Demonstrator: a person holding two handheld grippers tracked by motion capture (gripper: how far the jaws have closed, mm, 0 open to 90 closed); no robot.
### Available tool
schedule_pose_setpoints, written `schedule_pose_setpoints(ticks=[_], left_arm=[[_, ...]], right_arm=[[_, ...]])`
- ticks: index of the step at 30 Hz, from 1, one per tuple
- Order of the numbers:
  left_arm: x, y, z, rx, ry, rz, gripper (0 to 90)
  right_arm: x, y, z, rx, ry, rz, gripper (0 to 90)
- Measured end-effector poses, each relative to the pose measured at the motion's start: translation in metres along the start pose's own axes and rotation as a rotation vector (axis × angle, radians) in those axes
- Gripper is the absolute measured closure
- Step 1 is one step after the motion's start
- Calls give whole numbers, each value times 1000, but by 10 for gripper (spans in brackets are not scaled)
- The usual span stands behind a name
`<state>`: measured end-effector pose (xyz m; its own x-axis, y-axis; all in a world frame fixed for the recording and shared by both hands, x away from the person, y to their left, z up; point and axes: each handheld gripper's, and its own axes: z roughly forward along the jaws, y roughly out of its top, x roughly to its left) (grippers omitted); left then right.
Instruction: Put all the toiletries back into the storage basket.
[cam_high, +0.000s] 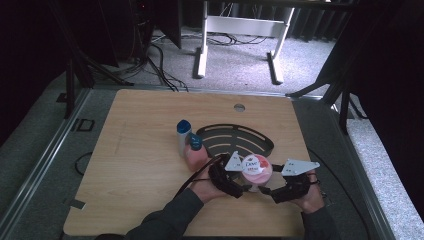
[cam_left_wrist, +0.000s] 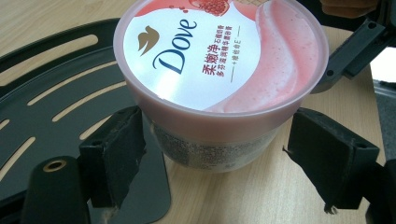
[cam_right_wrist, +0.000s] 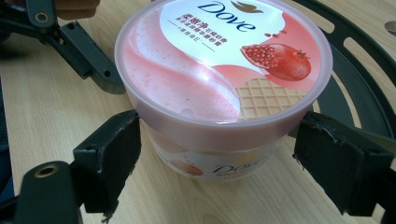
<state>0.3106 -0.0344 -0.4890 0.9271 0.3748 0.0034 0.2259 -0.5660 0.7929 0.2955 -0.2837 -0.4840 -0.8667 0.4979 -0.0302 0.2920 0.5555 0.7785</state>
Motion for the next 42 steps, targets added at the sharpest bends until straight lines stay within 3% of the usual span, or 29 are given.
schedule_pose_setpoints(ticks=[23,42], left_arm=[[10,13,4,10,5,0,191],[19,26,8,-16,28,-20,190]], right_arm=[[-12,7,-3,-1,-18,-11,144],[-29,15,-5,-16,-30,0,131]])
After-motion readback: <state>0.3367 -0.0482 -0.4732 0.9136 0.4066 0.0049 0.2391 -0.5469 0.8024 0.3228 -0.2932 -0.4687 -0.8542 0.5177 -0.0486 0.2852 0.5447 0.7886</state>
